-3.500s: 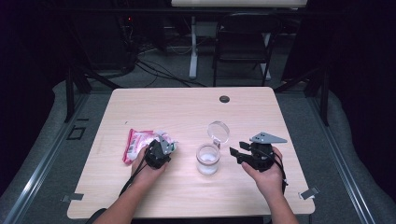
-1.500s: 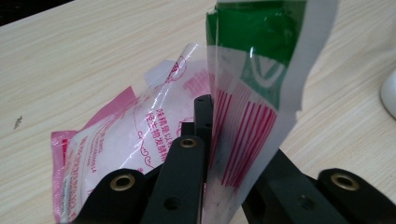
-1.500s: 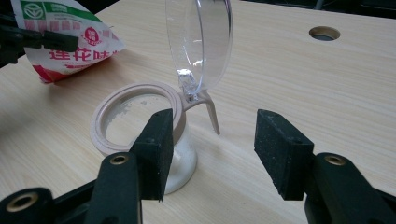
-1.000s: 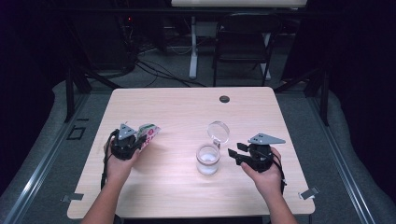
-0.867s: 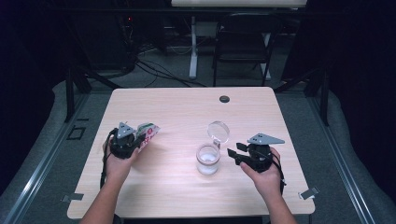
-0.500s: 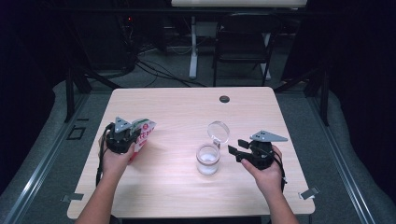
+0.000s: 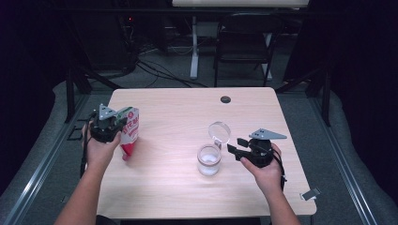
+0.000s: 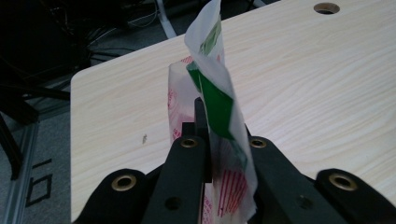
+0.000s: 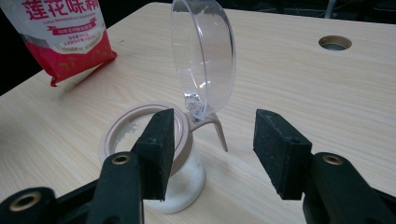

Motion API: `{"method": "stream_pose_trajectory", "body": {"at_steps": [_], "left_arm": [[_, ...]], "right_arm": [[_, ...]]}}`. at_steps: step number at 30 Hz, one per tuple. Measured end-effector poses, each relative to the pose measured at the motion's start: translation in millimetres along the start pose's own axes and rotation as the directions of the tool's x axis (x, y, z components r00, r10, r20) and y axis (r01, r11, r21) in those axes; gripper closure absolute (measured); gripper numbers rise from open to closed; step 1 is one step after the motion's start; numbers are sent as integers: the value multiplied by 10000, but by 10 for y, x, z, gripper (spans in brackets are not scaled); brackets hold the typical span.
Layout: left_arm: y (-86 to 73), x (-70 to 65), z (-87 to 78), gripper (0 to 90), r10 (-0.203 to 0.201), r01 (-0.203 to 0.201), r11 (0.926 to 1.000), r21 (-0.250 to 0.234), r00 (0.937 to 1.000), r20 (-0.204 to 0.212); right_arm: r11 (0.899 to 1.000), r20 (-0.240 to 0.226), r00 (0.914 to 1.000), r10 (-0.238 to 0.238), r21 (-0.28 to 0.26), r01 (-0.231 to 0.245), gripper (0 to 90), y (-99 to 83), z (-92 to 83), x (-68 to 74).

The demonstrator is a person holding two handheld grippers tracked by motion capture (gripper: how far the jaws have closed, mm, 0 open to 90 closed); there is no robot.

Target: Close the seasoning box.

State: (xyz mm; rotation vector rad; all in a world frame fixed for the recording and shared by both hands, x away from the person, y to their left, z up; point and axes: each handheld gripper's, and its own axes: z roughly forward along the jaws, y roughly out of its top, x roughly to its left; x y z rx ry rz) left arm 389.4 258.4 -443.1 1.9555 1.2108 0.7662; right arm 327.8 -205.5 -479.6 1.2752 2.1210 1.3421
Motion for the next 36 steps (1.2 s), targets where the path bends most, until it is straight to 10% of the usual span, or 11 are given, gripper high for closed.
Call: {"method": "stream_pose_trajectory", "body": {"at_steps": [12, 19, 26, 36], "left_arm": [[228, 16, -91, 900, 274, -269, 9994, -198, 9992, 287], [302, -145, -123, 900, 341, -298, 9988, -383, 9925, 1176], [420, -446, -133, 900, 1046, -931, 9934, -672, 9751, 1955], [552, -894, -76, 900, 2106, -1888, 9768, -1012, 9324, 2937]], "right_arm": [[9999, 25, 9999, 125, -104, -125, 481, -3, -24, -19], [9998, 36, 9999, 119, -170, -119, 482, 0, -34, -13], [9999, 155, 9998, -144, -55, 144, 491, 8, -34, 6], [9996, 38, 9997, -260, -112, 260, 508, 20, -55, 24]]}}
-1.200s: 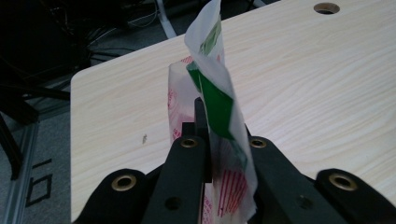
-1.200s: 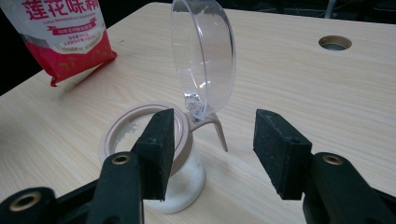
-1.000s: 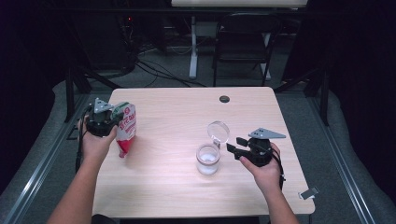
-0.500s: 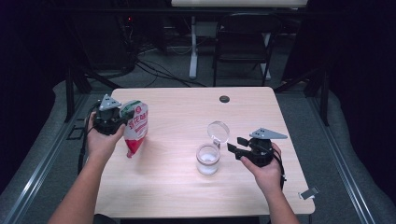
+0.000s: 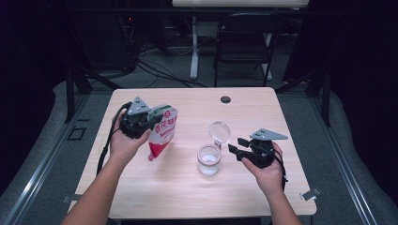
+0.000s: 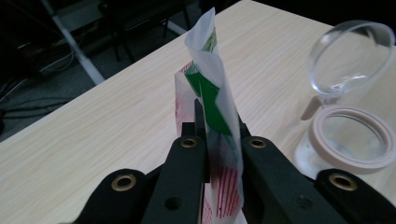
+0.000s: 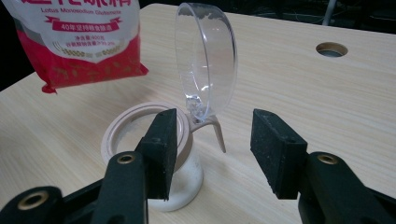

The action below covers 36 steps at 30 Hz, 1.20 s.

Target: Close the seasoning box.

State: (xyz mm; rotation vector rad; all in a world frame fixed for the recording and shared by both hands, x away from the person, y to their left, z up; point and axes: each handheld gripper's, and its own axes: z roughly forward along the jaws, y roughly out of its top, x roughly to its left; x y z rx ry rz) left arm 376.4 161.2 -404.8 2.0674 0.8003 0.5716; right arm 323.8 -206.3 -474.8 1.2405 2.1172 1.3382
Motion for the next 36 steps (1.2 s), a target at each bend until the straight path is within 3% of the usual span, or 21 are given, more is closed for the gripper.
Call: {"method": "stream_pose_trajectory", "body": {"at_steps": [3, 7, 11, 16, 19, 21, 28, 32, 36], "left_arm": [[-10, -120, 47, 900, 416, -416, 9991, -30, 9990, 174], [-141, -252, 123, 900, 767, -776, 9968, 173, 9959, 476], [-317, -354, 162, 900, 532, -522, 9986, -124, 9936, 992], [-489, -473, 159, 886, 530, -501, 9983, -289, 9926, 1096], [-598, -503, 181, 880, 168, -104, 9988, -471, 9902, 1384], [-639, -520, 191, 881, -43, 141, 9979, -629, 9881, 1538], [-671, -588, 214, 882, -87, 213, 9971, -732, 9858, 1674], [-673, -589, 214, 880, -184, 310, 9967, -746, 9862, 1643], [-683, -578, 215, 872, -400, 515, 9962, -705, 9870, 1554]], "right_arm": [[9999, -23, 9999, -98, 44, 98, 520, 9, -10, 10], [9998, -51, 9998, -213, 6, 213, 552, 16, -16, 37], [9995, -186, 9993, -317, 3, 317, 595, 35, -31, 71], [9975, -201, 9973, -702, 3, 702, 662, 66, -18, 155], [9959, -401, 9951, -909, 14, 910, 699, 80, 12, 227], [9940, -668, 9918, -1091, 40, 1096, 732, 86, 32, 279], [9905, -1773, 9751, -1328, 121, 1371, 784, 97, 185, 481], [9835, -2179, 9629, -1591, 499, 1738, 819, 74, 331, 610], [9765, -2317, 9547, -1867, 631, 2062, 799, 80, 435, 699]]}}
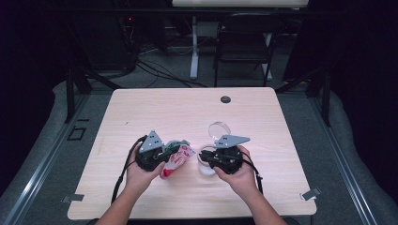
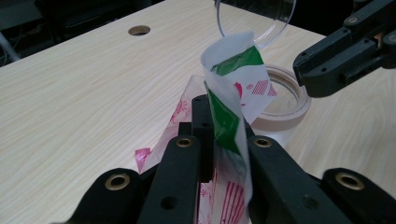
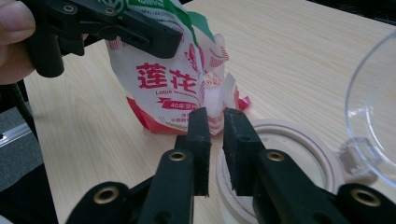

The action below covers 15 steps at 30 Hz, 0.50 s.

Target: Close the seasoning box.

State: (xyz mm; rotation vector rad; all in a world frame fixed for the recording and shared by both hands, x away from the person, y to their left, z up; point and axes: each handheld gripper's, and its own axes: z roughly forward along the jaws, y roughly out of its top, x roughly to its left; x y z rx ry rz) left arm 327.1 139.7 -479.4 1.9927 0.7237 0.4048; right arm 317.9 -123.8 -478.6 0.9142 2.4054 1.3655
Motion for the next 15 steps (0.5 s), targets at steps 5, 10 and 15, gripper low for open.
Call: {"method": "stream_pose_trajectory", "body": {"at_steps": [5, 10, 15], "left_arm": [[-21, 14, -17, 865, -146, 146, 9999, 29, 9999, -66], [-53, 4, -32, 849, -182, 183, 9998, 37, 9997, -174], [-95, -12, -40, 823, -207, 210, 9997, 129, 9994, -265]], "right_arm": [[9997, -117, 9997, -198, 173, 200, 777, 35, 125, 37], [9987, 41, 9994, -343, 368, 342, 767, 74, 244, 58], [9968, 116, 9987, -495, 634, 487, 793, 106, 344, 67]]}}
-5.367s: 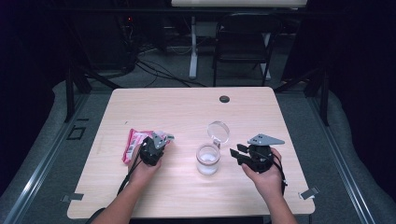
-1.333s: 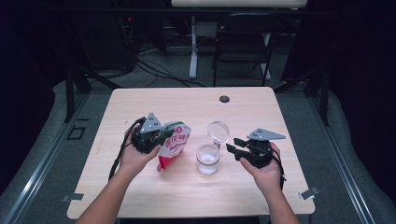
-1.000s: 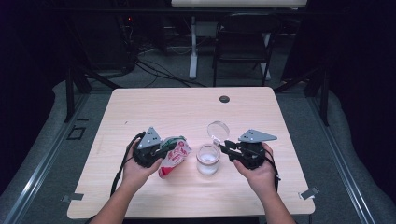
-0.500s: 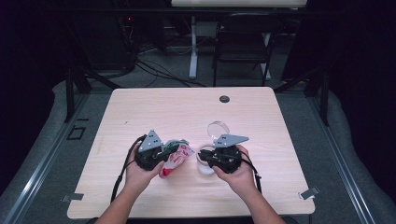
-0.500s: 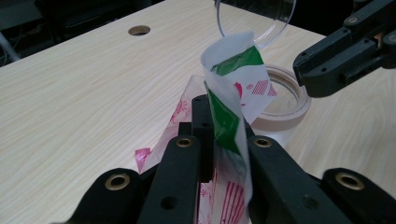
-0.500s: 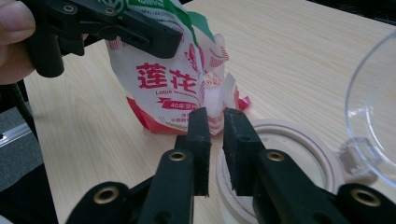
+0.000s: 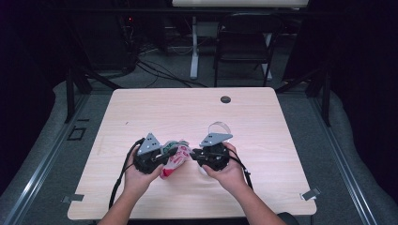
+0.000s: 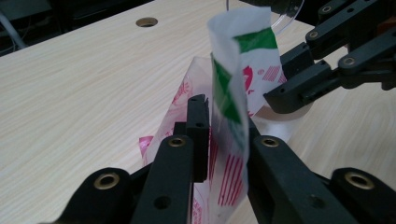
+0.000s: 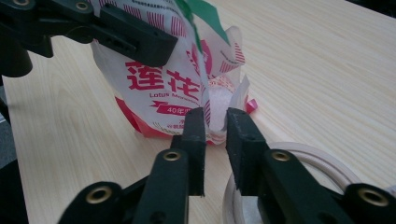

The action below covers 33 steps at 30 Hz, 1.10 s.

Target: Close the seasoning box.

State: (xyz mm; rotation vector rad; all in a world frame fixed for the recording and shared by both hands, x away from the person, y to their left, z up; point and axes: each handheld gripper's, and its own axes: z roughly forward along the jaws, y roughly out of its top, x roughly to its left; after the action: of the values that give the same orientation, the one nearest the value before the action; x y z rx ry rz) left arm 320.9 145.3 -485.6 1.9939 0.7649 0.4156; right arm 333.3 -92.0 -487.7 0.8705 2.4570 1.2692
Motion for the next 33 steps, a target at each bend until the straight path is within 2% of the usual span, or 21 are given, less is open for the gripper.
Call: {"method": "stream_pose_trajectory", "body": {"at_steps": [3, 5, 8, 9, 11, 13, 14, 15, 19, 22, 24, 30, 33], "left_arm": [[-37, -2, -2, 752, -126, 126, 9999, -86, 9999, 29], [-74, 3, -3, 677, -320, 326, 9992, -249, 9992, 258], [-148, 3, 22, 580, -528, 529, 9985, -140, 9986, 23], [-174, 8, 34, 548, -489, 489, 9988, 50, 9988, -60], [-243, 18, 73, 461, -265, 268, 9996, 36, 9983, -515], [-307, 39, 92, 413, -400, 401, 9992, 3, 9976, -560], [-353, 53, 106, 410, -641, 644, 9979, 70, 9972, -373], [-387, 54, 119, 411, -847, 850, 9964, 62, 9957, -366], [-503, 57, 160, 397, -1101, 1095, 9939, -140, 9925, -528], [-544, 65, 181, 370, -1113, 1103, 9938, -167, 9909, -753], [-563, 81, 191, 370, -1202, 1198, 9927, -111, 9910, -588], [-598, 69, 233, 372, -1171, 1183, 9929, 144, 9909, -660], [-621, 76, 265, 393, -1371, 1383, 9901, 234, 9893, -496]], "right_arm": [[9999, -100, 9999, -70, 74, 71, 866, 9, 33, -2], [10000, -161, 9999, -46, 42, 47, 888, 14, 46, 1], [9999, -270, 9996, -115, 29, 116, 893, 25, 59, 2], [9999, -291, 9995, -157, 21, 158, 893, 28, 64, 4], [9998, -316, 9993, -208, 26, 209, 894, 32, 72, 11], [9997, -351, 9991, -236, 27, 237, 893, 33, 75, 14], [9997, -352, 9991, -252, 18, 253, 893, 34, 75, 14], [9997, -372, 9990, -256, 17, 257, 893, 35, 77, 13], [9996, -410, 9987, -290, 4, 290, 888, 34, 77, 9], [9997, -409, 9988, -259, -34, 258, 887, 33, 75, 4], [9996, -420, 9988, -265, -39, 263, 886, 33, 74, 1], [9996, -419, 9987, -289, -32, 288, 883, 31, 73, 3], [9996, -440, 9986, -278, -41, 277, 881, 29, 73, 0]]}}
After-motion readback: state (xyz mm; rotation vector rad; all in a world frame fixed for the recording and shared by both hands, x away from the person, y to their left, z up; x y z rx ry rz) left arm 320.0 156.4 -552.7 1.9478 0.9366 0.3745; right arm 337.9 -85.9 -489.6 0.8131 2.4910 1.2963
